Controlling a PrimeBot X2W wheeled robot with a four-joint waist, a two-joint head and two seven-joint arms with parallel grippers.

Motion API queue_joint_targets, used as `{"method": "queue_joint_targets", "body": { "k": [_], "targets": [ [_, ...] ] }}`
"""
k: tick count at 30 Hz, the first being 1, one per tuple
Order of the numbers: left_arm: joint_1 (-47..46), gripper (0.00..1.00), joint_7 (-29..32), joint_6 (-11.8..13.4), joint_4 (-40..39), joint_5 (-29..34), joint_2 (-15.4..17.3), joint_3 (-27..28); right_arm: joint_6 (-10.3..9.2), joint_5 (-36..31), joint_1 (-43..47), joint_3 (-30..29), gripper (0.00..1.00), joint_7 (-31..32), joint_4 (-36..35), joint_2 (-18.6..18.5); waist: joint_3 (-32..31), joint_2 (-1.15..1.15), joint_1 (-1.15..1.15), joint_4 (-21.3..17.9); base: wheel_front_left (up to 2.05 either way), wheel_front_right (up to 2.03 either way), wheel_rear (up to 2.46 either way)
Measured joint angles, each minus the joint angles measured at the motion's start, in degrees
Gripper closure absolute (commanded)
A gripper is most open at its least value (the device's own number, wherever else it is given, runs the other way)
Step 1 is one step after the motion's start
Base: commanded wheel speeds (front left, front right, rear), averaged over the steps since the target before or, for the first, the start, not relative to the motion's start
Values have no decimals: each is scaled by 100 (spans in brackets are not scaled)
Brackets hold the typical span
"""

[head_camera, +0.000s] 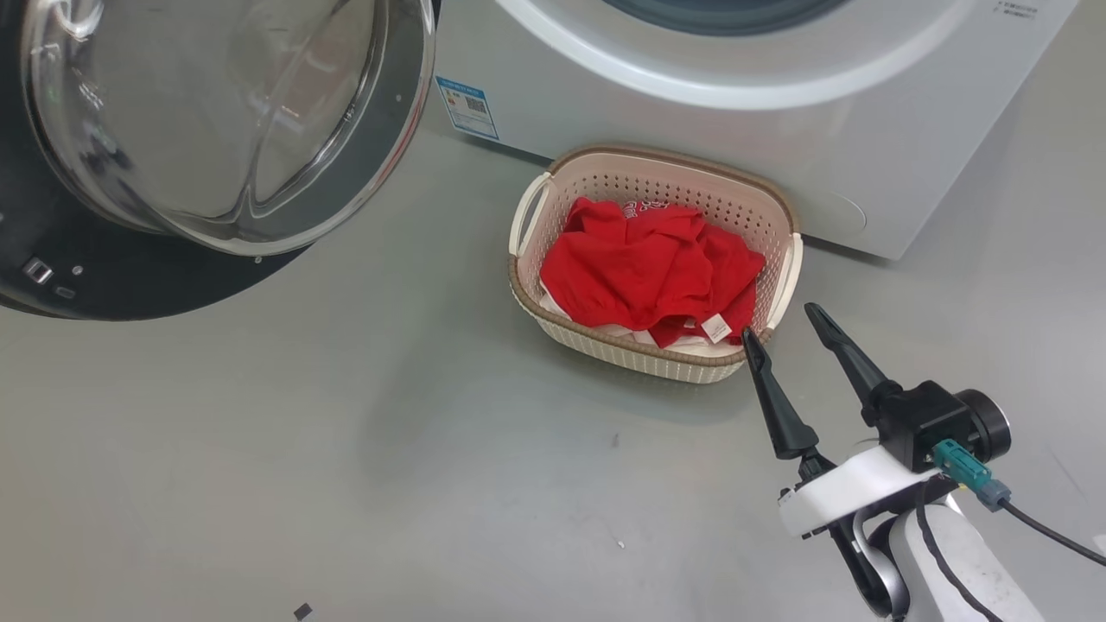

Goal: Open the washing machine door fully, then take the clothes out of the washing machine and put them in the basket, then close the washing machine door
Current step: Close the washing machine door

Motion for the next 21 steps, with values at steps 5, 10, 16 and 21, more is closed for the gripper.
{"method": "queue_joint_targets", "body": {
  "k": [5,10,16,21],
  "targets": [
    [-365,100,160,0,250,-568,343,572,0,-42,-120,3,0,51,-35,-63,210,0,0,-92,0,0,0],
    [-871,100,503,-1,724,-1424,557,1132,0,-42,-164,-1,0,86,-77,-127,390,0,0,-226,0,0,0],
    [-1302,100,950,4,1373,-2098,844,1612,0,-42,-180,7,0,102,-82,-166,508,0,0,-369,0,0,0],
    [-1661,100,1439,116,2029,-2848,870,1929,0,-43,-231,79,0,102,-87,-162,575,0,0,-500,0,0,0]
  ]
}}
